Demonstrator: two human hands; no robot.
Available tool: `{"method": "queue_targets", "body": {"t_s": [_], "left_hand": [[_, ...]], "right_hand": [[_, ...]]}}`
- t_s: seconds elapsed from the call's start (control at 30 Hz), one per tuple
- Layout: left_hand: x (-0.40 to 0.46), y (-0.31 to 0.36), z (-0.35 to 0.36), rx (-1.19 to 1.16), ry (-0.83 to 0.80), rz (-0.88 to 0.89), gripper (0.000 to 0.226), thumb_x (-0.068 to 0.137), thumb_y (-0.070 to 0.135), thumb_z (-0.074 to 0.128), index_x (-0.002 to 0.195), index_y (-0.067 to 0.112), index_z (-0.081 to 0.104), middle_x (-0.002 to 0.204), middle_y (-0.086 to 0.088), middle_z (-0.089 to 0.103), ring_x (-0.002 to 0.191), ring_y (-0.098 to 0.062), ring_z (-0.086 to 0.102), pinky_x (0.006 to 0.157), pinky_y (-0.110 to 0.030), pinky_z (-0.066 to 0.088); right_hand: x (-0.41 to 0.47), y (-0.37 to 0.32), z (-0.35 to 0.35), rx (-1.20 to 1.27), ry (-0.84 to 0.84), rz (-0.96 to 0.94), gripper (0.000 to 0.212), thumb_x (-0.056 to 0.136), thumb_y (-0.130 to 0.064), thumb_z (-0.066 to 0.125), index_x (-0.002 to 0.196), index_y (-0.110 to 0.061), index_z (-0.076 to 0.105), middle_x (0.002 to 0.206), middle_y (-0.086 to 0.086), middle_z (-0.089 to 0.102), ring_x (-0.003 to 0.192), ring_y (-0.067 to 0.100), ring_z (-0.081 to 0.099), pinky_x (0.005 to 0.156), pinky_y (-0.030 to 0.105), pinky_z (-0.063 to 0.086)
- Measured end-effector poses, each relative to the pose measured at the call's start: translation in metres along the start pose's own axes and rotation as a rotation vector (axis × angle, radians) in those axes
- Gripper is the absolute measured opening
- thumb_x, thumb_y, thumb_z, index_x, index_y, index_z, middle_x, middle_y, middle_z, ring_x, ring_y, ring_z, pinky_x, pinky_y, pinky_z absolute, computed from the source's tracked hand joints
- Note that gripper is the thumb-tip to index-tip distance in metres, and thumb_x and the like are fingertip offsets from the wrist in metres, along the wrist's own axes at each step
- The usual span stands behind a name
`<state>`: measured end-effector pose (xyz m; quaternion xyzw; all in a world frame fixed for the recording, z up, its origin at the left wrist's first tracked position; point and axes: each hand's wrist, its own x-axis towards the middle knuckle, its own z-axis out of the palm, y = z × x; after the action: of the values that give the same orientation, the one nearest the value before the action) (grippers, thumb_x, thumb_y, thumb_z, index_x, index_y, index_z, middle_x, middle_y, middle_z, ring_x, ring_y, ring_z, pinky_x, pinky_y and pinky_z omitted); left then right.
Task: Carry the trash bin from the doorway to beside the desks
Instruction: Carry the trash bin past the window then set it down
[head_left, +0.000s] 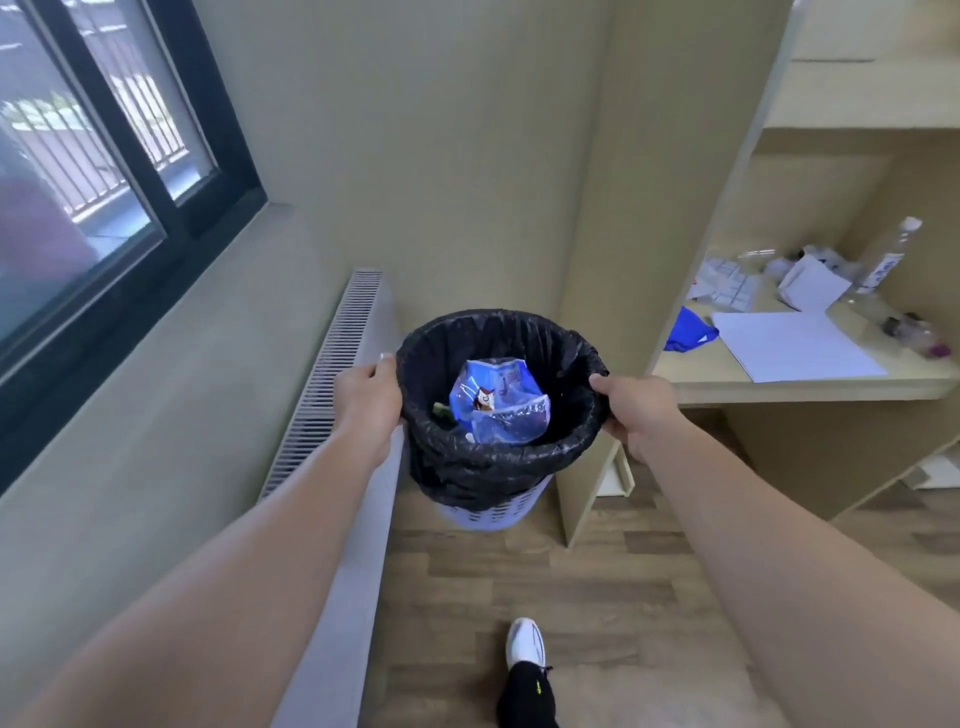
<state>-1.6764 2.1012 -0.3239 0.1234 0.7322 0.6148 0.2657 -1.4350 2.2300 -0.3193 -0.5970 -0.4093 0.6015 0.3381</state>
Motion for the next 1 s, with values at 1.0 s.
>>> {"method": "queue_targets", "body": {"t_s": [1.0], "left_hand": [[0.389,-0.436,0.245,0.201,0.112,-0.501,0.046,0.091,-0.006,0.051,0.063,0.024,0.073,0.075,0.001,0.069,0.086,-0.029,0.064,0.088,-0.05,0.06]], "right_hand": [[0.54,0.386,0.154,-0.217,0.142,0.452,0.038,0.07,-0.024,0.059,0.104,-0.023,0.075,0.105,0.006,0.075,0.088,0.025,0.071,0.083,0.043,0.061]]}}
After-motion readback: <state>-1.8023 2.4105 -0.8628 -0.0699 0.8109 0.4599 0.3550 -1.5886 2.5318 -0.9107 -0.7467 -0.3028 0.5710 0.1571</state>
